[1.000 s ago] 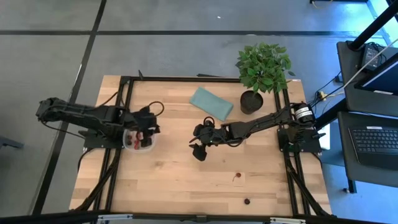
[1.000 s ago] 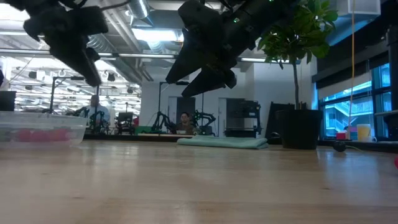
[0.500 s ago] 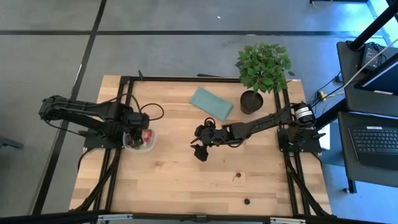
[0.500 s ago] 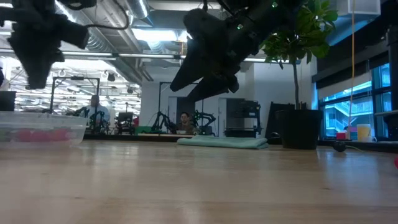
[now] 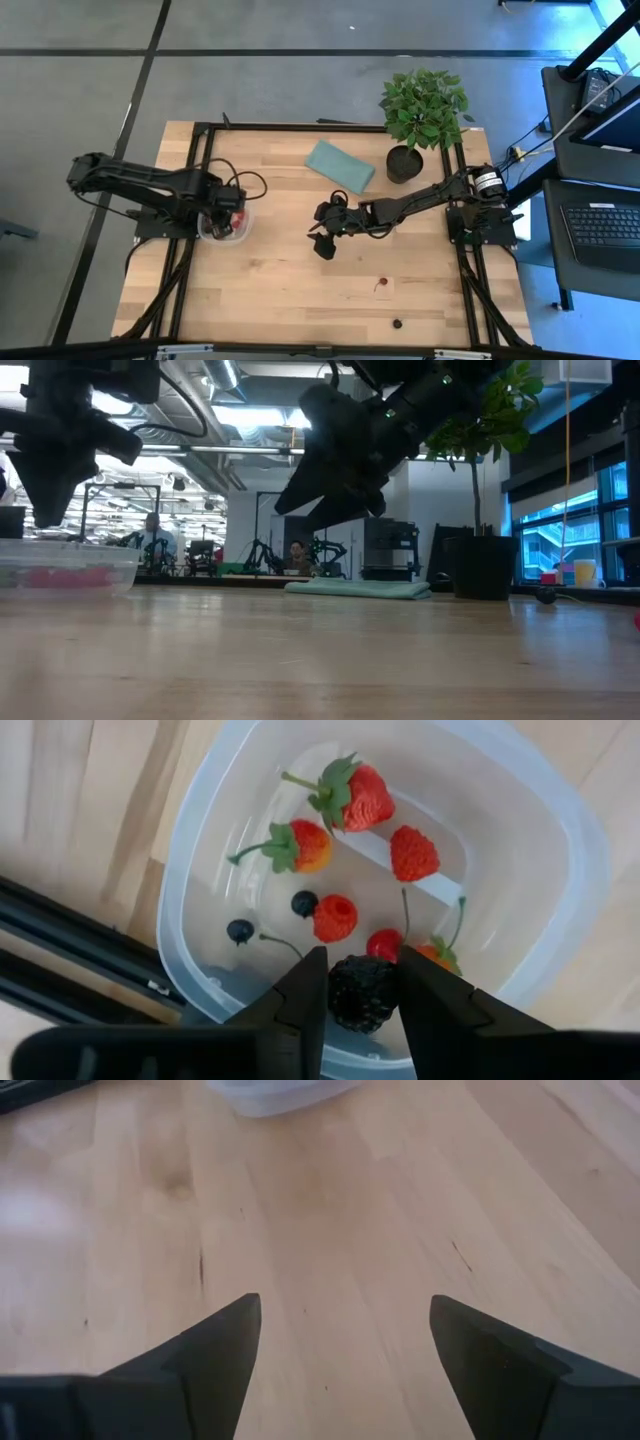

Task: Pick and placing Produce into tupperware
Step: Put the blackberry into the transparent bin, then put the red cherry into the transparent bin

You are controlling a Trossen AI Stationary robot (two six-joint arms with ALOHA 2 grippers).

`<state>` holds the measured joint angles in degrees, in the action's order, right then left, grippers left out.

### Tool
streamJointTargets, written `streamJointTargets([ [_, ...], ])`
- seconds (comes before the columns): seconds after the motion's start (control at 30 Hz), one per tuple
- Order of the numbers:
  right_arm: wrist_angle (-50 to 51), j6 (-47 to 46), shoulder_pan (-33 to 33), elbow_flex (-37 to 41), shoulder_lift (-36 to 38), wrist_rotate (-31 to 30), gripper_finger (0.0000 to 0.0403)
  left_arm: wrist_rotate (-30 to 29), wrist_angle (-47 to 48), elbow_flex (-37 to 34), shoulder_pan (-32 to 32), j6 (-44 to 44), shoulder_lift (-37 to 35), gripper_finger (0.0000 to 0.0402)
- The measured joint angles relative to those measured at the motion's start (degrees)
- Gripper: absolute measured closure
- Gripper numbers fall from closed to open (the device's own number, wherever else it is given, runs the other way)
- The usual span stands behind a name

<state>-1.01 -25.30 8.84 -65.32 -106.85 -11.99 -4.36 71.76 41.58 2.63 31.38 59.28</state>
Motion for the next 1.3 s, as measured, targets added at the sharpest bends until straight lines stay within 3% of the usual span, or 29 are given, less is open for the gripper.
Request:
streamJointTargets([
  [0.87, 0.04, -0.02, 0.01, 0.0, 0.0, 0.02, 0.0112, 0.13, 0.2, 0.0, 0.0, -2.47, 2.32, 0.0286],
  [1.3, 0.68, 0.01, 0.04, 0.0, 0.0, 1.08, 0.0111, 2.42, -0.29, 0.5, 0.0, -3.65, 2.32, 0.019],
])
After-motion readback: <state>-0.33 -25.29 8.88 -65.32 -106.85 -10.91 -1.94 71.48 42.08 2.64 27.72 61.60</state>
